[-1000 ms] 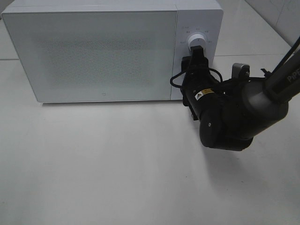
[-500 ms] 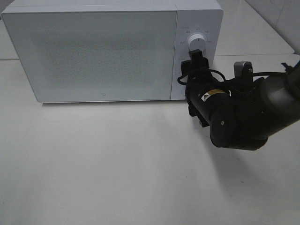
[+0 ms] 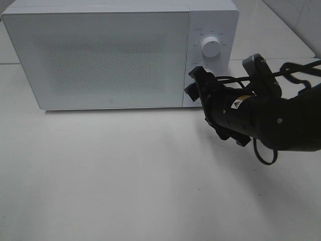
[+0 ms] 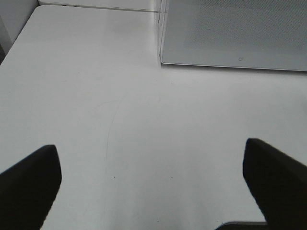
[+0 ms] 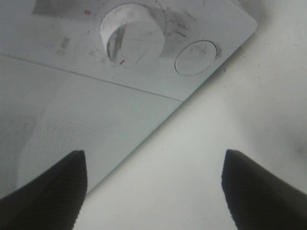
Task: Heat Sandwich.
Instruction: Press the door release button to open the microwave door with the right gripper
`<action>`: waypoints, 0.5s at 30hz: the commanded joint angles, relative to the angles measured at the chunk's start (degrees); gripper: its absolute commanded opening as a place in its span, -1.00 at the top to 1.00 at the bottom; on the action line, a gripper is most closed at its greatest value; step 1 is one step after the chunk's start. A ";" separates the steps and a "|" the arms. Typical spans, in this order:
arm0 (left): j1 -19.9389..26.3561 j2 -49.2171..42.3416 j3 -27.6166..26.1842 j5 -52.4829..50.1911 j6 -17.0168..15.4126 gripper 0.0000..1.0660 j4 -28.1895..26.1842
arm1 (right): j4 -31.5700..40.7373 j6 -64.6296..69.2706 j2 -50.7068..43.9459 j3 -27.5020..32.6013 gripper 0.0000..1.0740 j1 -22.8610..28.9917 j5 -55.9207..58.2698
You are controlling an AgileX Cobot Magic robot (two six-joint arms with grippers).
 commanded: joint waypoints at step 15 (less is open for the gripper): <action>0.23 -1.03 0.11 -0.17 0.00 -0.82 0.00 | -20.28 -24.92 -15.24 -3.27 -0.42 -7.62 45.55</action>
